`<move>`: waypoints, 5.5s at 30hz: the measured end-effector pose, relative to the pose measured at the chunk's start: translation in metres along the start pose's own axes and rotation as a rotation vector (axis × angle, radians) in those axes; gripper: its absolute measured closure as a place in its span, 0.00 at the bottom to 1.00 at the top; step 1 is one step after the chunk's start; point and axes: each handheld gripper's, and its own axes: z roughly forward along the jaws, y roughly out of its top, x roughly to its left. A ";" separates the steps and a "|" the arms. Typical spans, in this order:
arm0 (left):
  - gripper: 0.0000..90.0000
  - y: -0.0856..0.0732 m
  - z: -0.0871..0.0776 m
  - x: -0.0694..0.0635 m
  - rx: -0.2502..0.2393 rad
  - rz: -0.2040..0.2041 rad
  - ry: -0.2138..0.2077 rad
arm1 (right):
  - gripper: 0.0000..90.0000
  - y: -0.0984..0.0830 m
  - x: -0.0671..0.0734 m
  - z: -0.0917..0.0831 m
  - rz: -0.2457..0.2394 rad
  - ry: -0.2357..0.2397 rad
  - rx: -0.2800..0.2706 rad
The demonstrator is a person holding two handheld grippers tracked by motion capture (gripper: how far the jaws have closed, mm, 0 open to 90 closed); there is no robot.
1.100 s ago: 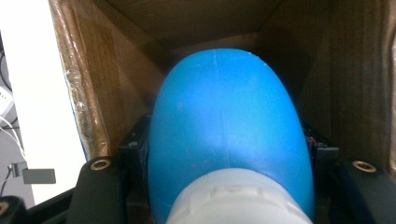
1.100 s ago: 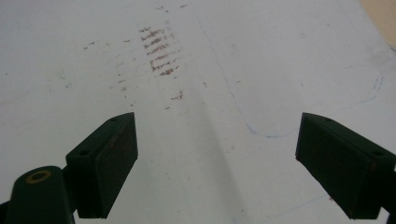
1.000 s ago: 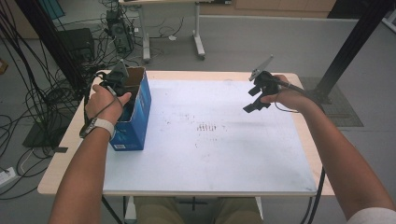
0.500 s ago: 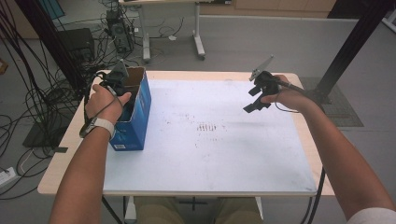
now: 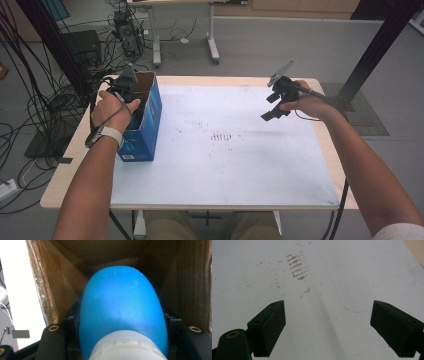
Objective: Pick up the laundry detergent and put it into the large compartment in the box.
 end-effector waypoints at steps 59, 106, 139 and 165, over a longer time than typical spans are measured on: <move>0.31 0.000 0.000 -0.004 0.003 0.041 -0.010 | 0.14 -0.003 0.000 0.001 0.005 0.002 -0.001; 0.08 -0.004 -0.034 0.002 -0.058 0.090 -0.011 | 0.14 0.000 0.006 0.000 -0.005 0.004 -0.004; 0.05 -0.014 -0.113 -0.038 -0.181 0.365 -0.127 | 0.14 -0.001 0.012 -0.014 -0.006 -0.012 -0.023; 0.05 -0.009 -0.099 -0.111 -0.131 0.702 -0.201 | 0.14 -0.003 0.017 -0.021 -0.005 -0.021 -0.035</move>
